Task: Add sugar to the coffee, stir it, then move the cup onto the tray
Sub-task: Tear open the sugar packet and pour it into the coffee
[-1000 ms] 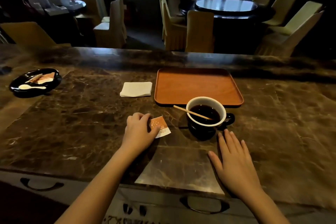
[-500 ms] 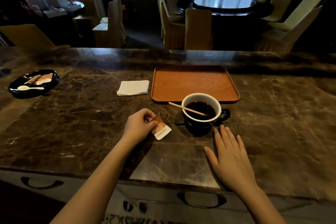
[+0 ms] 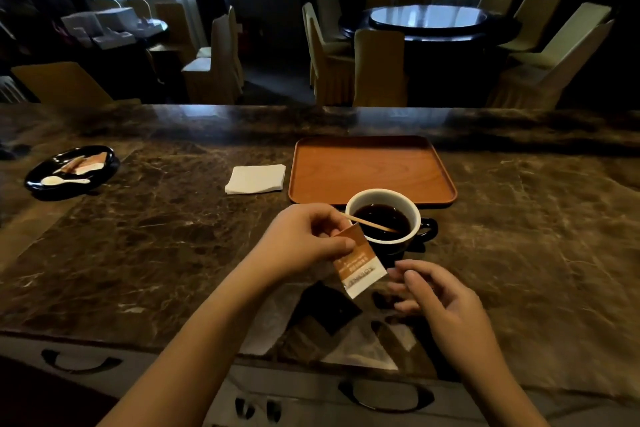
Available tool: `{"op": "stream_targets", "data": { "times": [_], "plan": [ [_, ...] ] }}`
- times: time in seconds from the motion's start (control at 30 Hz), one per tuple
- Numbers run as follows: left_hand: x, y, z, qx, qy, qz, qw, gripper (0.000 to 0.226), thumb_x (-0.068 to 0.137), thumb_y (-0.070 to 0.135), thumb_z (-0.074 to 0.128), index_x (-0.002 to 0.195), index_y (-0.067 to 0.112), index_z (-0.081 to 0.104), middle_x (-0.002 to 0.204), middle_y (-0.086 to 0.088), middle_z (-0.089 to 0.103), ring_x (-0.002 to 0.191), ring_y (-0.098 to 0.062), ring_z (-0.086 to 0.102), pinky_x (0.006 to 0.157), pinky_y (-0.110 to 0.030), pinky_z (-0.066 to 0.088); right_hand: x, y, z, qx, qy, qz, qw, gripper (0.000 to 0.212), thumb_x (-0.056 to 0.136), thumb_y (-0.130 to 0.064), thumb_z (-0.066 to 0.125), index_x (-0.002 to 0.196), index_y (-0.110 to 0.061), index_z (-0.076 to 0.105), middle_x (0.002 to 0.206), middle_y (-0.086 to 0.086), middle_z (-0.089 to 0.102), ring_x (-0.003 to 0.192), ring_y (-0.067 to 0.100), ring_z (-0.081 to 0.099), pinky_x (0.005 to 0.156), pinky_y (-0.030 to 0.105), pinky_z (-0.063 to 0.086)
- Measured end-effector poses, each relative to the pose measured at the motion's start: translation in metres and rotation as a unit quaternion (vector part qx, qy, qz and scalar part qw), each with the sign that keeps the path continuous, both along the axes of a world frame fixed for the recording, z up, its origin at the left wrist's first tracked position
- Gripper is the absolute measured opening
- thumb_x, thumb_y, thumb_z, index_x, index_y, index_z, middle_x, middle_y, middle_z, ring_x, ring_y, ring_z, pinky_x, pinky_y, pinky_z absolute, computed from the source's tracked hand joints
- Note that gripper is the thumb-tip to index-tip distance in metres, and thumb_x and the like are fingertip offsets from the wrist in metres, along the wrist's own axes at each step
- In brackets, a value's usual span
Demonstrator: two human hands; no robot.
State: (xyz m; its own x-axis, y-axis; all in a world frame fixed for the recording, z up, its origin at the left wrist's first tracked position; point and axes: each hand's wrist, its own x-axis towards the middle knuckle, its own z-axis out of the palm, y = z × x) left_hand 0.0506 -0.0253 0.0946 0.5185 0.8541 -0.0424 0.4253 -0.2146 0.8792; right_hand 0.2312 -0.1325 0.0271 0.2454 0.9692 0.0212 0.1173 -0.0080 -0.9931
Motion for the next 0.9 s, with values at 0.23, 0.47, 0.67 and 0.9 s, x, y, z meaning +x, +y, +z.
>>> {"op": "stream_targets", "data": {
  "times": [0.23,0.47,0.67,0.9],
  "plan": [
    [0.054,0.017,0.023,0.019,-0.035,0.001,0.999,0.015,0.076,0.014,0.068,0.091,0.013,0.064,0.091,-0.004,0.069,0.079,-0.014,0.067,0.069,-0.021,0.055,0.003,0.032,0.032,-0.065,0.258,0.050,0.963,0.019,0.080,-0.019,0.064,0.094,-0.006,0.066,0.070,0.009,0.072,0.047,0.011,0.059,0.037,0.018,0.044],
    [0.077,0.049,0.029,-0.005,-0.015,-0.002,1.000,0.017,0.076,0.011,0.067,0.092,0.011,0.060,0.084,-0.002,0.065,0.071,-0.009,0.063,0.059,-0.017,0.051,0.035,0.080,0.046,-0.051,0.246,-0.002,0.968,0.011,0.087,-0.009,0.056,0.085,-0.005,0.066,0.058,0.002,0.064,0.045,0.008,0.055,0.035,0.016,0.041],
    [0.082,0.077,0.031,-0.025,0.041,-0.008,0.999,0.011,0.076,0.014,0.068,0.086,0.017,0.062,0.078,0.004,0.065,0.066,-0.003,0.059,0.050,-0.012,0.043,0.058,0.117,0.050,-0.061,0.158,0.032,0.985,0.029,0.087,-0.008,0.056,0.061,-0.012,0.066,0.055,0.003,0.064,0.043,0.009,0.053,0.038,0.016,0.042],
    [0.083,0.094,0.021,-0.044,0.069,0.018,0.996,0.010,0.076,0.020,0.068,0.072,0.011,0.066,0.070,0.005,0.065,0.059,-0.002,0.054,0.055,-0.018,0.037,0.071,0.142,0.048,-0.092,0.137,0.062,0.984,0.011,0.087,-0.011,0.060,0.081,-0.003,0.066,0.057,0.002,0.062,0.044,0.007,0.051,0.039,0.014,0.041]
  ]
}}
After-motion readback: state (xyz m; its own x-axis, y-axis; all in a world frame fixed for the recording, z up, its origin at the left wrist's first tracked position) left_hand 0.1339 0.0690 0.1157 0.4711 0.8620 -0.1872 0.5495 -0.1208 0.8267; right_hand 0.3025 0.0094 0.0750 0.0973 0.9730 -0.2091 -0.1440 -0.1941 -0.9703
